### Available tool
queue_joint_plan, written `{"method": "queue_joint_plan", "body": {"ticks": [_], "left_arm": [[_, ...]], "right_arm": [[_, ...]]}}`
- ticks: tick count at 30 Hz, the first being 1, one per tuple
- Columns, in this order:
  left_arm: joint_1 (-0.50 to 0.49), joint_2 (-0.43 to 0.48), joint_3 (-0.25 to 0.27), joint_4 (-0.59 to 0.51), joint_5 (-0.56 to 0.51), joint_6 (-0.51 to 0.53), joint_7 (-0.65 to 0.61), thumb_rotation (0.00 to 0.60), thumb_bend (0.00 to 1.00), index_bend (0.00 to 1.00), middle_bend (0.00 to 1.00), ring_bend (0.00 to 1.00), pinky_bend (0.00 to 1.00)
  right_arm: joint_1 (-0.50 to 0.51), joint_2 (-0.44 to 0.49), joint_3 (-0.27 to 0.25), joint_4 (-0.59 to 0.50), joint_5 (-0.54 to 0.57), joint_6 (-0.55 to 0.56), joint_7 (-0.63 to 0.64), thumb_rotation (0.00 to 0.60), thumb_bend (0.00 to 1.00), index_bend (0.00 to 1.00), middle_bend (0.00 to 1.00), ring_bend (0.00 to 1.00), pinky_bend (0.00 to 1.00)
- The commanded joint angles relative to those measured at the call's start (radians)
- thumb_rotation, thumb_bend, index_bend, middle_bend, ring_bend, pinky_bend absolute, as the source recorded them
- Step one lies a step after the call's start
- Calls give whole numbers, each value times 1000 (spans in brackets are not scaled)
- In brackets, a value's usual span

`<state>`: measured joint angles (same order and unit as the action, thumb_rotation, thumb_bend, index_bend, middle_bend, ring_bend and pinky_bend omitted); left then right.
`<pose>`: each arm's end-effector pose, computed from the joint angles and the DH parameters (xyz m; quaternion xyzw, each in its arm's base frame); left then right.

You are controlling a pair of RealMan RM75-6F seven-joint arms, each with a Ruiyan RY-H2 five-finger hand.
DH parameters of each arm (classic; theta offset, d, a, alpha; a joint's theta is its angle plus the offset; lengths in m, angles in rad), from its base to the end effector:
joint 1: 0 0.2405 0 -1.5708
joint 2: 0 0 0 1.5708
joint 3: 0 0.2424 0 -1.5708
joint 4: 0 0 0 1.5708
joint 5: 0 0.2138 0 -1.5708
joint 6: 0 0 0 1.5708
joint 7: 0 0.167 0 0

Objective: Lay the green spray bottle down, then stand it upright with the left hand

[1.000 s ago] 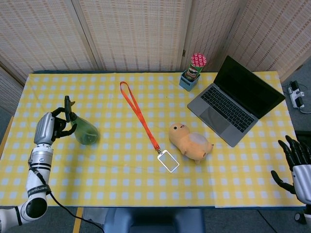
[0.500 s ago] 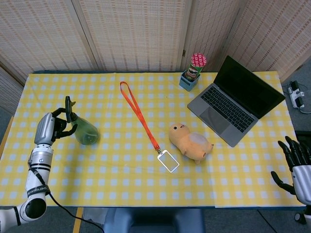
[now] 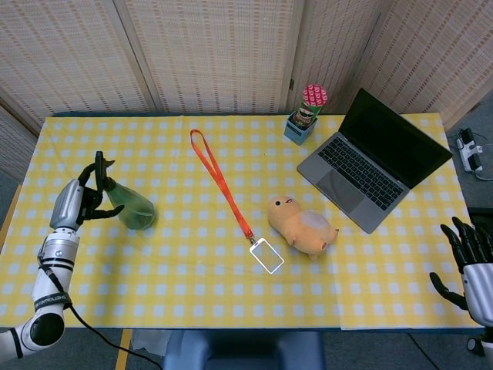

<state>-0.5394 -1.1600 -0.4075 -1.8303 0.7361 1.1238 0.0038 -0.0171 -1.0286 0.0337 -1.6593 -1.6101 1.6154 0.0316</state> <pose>-0.1903 0.3630 0.1310 -0.4409 -0.5803 -0.4921 0.4760 -0.2921 -0.1685 0.1821 0.5885 -0.3575 0.4101 0.5980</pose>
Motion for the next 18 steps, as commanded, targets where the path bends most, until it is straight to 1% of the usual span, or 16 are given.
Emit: {"method": "queue_joint_plan", "body": {"ticks": [1, 4, 7, 9, 10, 11, 12, 13, 14, 15, 16, 17, 18], "left_arm": [[9, 15, 5, -2, 9, 4, -2, 600, 154, 192, 1000, 1000, 1000], [26, 58, 17, -9, -3, -25, -9, 600, 150, 168, 1000, 1000, 1000], [51, 118, 31, -9, -4, -83, -45, 600, 143, 146, 1000, 1000, 1000], [84, 152, 52, -1, 65, -99, -84, 600, 140, 139, 1000, 1000, 1000], [104, 160, 66, 9, 111, -86, -96, 600, 139, 143, 1000, 1000, 1000], [132, 156, 89, 36, 199, -39, -105, 600, 138, 158, 1000, 1000, 1000], [158, 136, 109, 74, 280, 32, -99, 600, 139, 199, 1000, 1000, 1000], [185, 104, 137, 125, 363, 120, -72, 600, 139, 260, 1000, 993, 1000], [210, 69, 170, 176, 445, 198, -45, 600, 138, 308, 993, 960, 1000], [242, 33, 222, 230, 540, 265, -38, 600, 136, 351, 925, 864, 969], [264, 14, 261, 264, 595, 292, -51, 600, 134, 366, 757, 658, 812], [284, -1, 296, 297, 638, 309, -67, 600, 133, 364, 632, 517, 657], [306, -21, 337, 342, 685, 328, -84, 600, 132, 340, 438, 315, 380]], "right_arm": [[0, 1, 0, -1, 0, 0, 1, 600, 331, 0, 0, 0, 0], [-1, 2, -1, -1, -3, 2, 3, 600, 330, 0, 0, 0, 0], [0, 1, 0, -1, -4, 2, 3, 600, 331, 0, 0, 0, 0], [2, -1, -2, 1, -6, -2, 3, 600, 332, 0, 0, 0, 0], [3, -1, -2, 1, -6, -4, 3, 600, 332, 0, 0, 0, 0], [4, -1, -3, 1, -7, -7, 4, 600, 331, 0, 0, 0, 0], [4, -1, -4, 1, -8, -8, 3, 600, 331, 0, 0, 0, 0], [5, -1, -4, 1, -8, -9, 2, 600, 330, 0, 0, 0, 0], [5, -1, -4, 2, -7, -11, 1, 600, 330, 0, 0, 0, 0], [6, -2, -5, 2, -5, -14, -1, 600, 331, 0, 0, 0, 0], [7, -2, -5, 1, -4, -16, -2, 600, 330, 0, 0, 0, 0], [8, -3, -6, 1, -4, -20, -4, 600, 331, 0, 0, 0, 0], [10, -4, -7, 2, -5, -25, -6, 600, 331, 0, 0, 0, 0]]}}
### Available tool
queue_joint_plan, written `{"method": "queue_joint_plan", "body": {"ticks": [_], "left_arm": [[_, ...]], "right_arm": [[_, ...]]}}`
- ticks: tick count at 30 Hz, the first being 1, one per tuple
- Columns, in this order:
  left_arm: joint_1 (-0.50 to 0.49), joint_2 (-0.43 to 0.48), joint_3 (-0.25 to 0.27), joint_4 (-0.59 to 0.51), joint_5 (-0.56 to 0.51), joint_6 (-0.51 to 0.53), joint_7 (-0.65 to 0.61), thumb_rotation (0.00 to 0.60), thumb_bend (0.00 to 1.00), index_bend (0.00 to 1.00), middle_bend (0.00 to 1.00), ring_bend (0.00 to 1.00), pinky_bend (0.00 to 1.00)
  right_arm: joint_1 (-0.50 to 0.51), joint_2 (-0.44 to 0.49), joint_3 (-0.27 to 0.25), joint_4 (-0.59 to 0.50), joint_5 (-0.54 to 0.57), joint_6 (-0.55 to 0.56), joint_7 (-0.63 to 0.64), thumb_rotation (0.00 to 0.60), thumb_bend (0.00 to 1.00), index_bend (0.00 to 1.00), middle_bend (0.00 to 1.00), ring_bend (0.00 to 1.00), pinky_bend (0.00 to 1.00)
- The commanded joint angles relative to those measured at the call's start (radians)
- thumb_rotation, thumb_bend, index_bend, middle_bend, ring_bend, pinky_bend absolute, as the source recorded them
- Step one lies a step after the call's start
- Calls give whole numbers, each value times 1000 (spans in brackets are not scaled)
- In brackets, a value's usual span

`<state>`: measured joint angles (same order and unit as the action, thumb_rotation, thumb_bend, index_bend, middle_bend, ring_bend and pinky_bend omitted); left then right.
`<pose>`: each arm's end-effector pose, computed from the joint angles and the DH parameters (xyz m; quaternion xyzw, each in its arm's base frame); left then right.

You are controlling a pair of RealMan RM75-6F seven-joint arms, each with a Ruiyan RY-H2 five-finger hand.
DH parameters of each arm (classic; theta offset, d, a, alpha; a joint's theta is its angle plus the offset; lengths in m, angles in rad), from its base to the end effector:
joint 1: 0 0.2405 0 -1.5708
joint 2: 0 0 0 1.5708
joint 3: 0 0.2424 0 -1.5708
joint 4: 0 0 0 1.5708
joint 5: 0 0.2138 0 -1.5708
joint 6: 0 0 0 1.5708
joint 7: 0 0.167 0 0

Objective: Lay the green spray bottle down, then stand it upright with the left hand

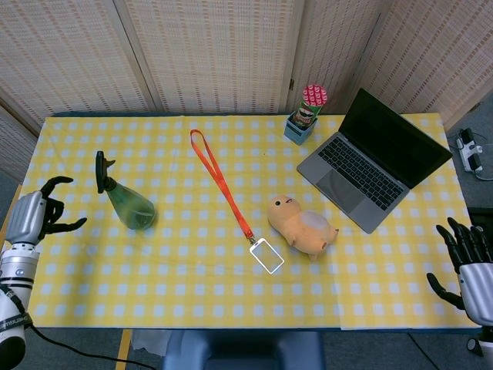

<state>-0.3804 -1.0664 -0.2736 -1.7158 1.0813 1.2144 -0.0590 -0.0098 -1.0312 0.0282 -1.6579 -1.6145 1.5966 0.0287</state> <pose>-0.2510 0.3250 0.1706 -0.5128 -0.4673 -0.4561 0.5573 -0.2922 -0.1697 0.1776 0.5959 -0.3616 0.4053 0.5915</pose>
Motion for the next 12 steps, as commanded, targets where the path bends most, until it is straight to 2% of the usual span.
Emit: {"method": "queue_joint_plan", "body": {"ticks": [1, 2, 3, 4, 5, 6, 8, 12], "left_arm": [[164, -135, 222, 262, 363, 259, -25, 600, 132, 302, 308, 176, 184], [181, -162, 234, 301, 381, 287, -20, 600, 130, 255, 197, 72, 48], [202, -195, 248, 342, 394, 313, -10, 600, 128, 208, 112, 18, 1], [209, -207, 259, 355, 397, 312, 10, 600, 125, 173, 55, 0, 0], [212, -198, 275, 351, 398, 293, 54, 600, 121, 146, 31, 0, 0], [218, -188, 272, 325, 385, 295, 117, 600, 115, 100, 8, 0, 0], [224, -188, 265, 289, 370, 297, 162, 600, 105, 34, 0, 0, 0], [219, -168, 264, 251, 347, 252, 188, 600, 105, 8, 0, 0, 0]], "right_arm": [[5, -2, -3, 1, -2, -10, -5, 600, 331, 0, 0, 0, 0], [7, -3, -3, 1, -3, -14, -6, 600, 332, 0, 0, 0, 0], [10, -4, -4, 2, -2, -19, -8, 600, 332, 0, 0, 0, 0], [12, -4, -4, 2, -2, -23, -10, 600, 331, 0, 0, 0, 0], [14, -6, -4, 4, -3, -25, -10, 600, 331, 0, 0, 0, 0], [15, -7, -4, 6, -1, -29, -13, 600, 331, 0, 0, 0, 0], [17, -10, -3, 6, 0, -30, -16, 600, 331, 0, 0, 0, 0], [15, -19, -2, 11, -3, -21, -26, 600, 331, 0, 0, 0, 0]]}}
